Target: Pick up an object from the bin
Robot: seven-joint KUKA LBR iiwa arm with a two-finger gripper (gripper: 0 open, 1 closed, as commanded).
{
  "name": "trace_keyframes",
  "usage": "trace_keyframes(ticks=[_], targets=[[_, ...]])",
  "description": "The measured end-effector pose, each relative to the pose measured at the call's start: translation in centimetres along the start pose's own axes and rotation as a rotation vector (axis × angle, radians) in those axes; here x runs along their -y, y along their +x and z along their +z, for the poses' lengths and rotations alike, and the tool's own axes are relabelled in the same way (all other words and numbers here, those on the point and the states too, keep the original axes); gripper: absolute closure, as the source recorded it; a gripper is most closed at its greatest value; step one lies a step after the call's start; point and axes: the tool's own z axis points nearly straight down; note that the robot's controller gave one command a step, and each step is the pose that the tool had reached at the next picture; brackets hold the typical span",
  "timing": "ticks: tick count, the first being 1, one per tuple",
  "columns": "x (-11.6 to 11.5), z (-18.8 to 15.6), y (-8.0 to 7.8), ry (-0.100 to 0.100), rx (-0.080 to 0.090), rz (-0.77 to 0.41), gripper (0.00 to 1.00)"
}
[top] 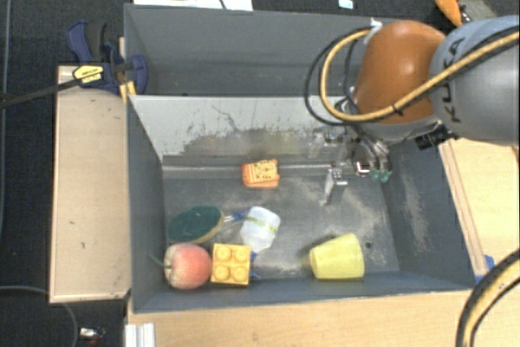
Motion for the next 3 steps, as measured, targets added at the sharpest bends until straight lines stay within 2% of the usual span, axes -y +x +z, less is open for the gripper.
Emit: trace_keyframes(ticks=[1,2,3], targets=[[0.0,-0.5,-0.1,0.000,0.008,0.000,0.00],[-7.3,7.6,-1.0,0.001,0.017,-0.096,0.00],[-9.3,3.7,4.5,0.003,0.010,-0.192,0.00]])
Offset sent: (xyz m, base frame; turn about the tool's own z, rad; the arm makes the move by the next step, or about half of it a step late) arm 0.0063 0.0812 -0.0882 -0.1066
